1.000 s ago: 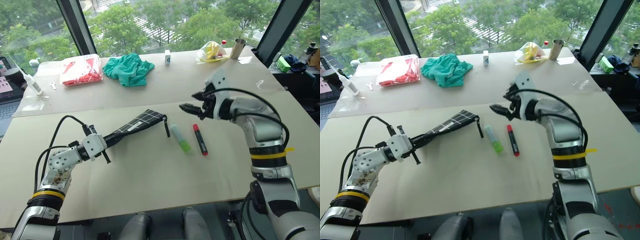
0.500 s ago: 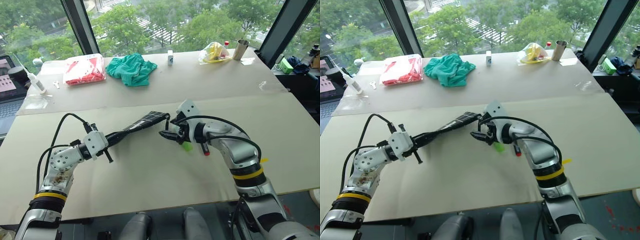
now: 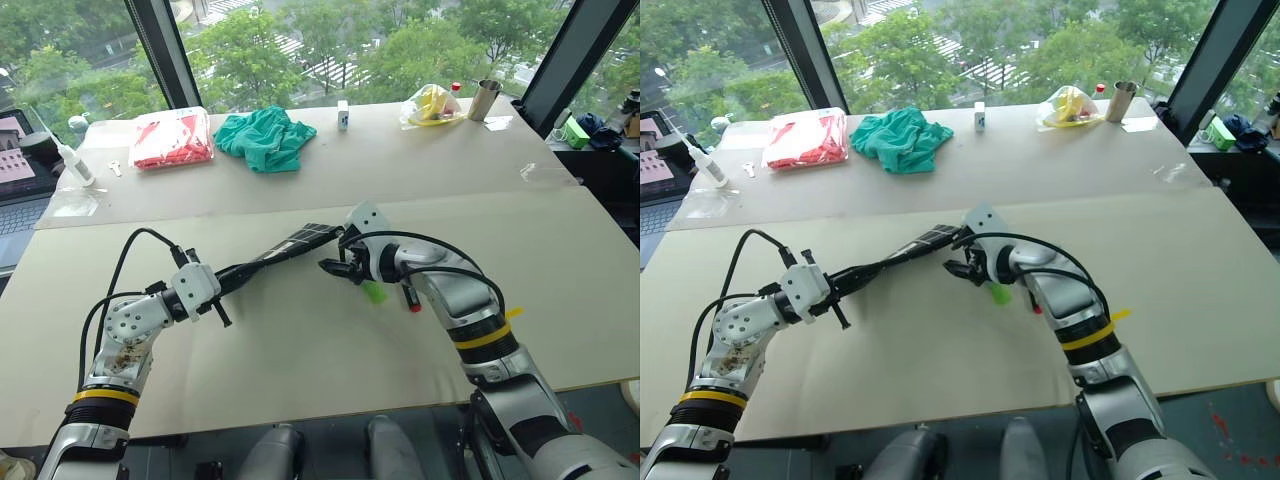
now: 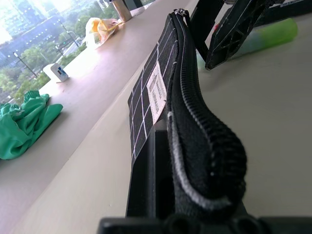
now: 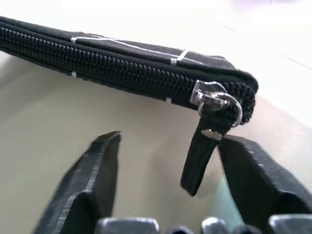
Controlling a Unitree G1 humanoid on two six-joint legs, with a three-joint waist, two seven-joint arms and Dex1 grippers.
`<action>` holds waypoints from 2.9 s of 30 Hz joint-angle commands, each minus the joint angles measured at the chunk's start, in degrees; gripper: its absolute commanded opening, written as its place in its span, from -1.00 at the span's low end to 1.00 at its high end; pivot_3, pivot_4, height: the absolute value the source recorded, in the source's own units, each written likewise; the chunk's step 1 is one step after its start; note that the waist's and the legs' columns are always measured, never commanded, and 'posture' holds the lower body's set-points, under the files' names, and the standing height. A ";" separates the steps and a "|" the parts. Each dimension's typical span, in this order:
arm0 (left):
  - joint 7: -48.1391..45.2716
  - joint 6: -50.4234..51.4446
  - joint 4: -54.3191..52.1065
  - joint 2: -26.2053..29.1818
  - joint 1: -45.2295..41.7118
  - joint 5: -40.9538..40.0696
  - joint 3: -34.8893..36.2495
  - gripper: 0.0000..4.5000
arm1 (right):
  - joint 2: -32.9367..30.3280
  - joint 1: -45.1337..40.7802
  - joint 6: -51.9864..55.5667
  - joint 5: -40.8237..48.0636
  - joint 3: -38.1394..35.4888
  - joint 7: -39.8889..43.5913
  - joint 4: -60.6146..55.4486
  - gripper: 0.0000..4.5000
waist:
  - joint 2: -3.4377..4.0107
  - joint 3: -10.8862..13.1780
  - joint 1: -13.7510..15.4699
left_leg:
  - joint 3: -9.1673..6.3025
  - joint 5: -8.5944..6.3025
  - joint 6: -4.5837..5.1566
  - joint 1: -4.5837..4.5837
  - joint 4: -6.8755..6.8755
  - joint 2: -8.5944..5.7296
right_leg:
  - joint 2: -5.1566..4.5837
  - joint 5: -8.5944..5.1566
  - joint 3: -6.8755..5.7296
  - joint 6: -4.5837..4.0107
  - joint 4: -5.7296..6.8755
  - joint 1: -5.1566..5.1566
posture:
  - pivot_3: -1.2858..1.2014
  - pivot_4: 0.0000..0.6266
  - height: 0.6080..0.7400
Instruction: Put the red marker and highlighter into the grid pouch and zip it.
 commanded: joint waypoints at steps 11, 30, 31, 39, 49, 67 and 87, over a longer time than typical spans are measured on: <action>1.18 0.47 -1.92 -0.34 -0.33 0.17 1.43 -1.00 | -0.49 0.82 -2.91 0.48 4.93 6.48 -7.53 -0.99 | 0.00 0.00 0.01 | 0.00 0.00 0.00 0.00 0.00 0.00 | 0.00 0.00 0.00 0.00 0.00 0.00 | 0.03 -0.52 1.00; 0.70 1.99 -2.62 -1.41 -1.04 -0.02 1.78 -1.00 | 6.69 -7.03 -6.15 2.81 7.20 13.03 -0.75 -0.99 | 0.00 0.00 -0.02 | -0.01 0.00 0.00 0.01 0.02 0.00 | 0.00 0.00 0.00 0.00 0.01 0.00 | 0.03 -0.52 1.00; 0.59 2.03 -2.49 -1.45 -1.21 0.00 1.76 -1.00 | 6.93 -7.55 -6.15 3.53 6.71 13.94 -0.62 -0.99 | 0.00 0.00 -0.02 | -0.01 0.00 0.00 0.01 0.02 0.00 | 0.00 0.00 0.00 0.00 0.00 0.00 | 0.03 -0.52 1.00; 0.14 2.22 -1.37 -2.28 -3.11 0.10 1.60 -1.00 | 6.36 -8.74 -8.34 2.64 11.85 20.46 1.32 -0.99 | 0.00 0.00 -0.05 | -0.03 -0.01 0.00 0.01 0.03 0.00 | 0.00 0.00 -0.02 0.00 0.01 0.00 | 0.03 -0.52 1.00; 0.42 2.22 -1.68 -2.90 -2.57 0.37 1.85 -1.00 | 6.13 -9.73 -11.37 -0.41 8.78 16.60 6.14 -0.31 | 0.00 0.00 -0.13 | -0.03 -0.01 -0.03 -0.01 0.02 0.01 | 0.01 0.00 -0.03 0.00 0.06 -0.06 | 0.03 -0.52 1.00; 0.60 2.45 -2.37 -2.79 -1.03 0.42 3.12 -1.00 | -21.51 8.52 -8.62 9.57 -13.55 17.99 -13.22 0.15 | -0.03 0.01 0.67 | 0.00 -0.17 0.16 -0.03 0.12 0.00 | -0.02 0.01 -0.08 0.01 -0.13 0.05 | 0.03 -0.52 1.00; 0.34 2.54 -3.50 -2.98 0.16 0.51 2.97 -1.00 | -21.95 8.31 23.64 4.45 -14.63 -3.88 -17.84 0.15 | -0.04 0.02 1.98 | 0.11 -0.17 0.16 -0.04 0.15 -0.01 | -0.04 0.10 -0.03 0.01 -0.57 0.14 | 0.03 -0.52 1.00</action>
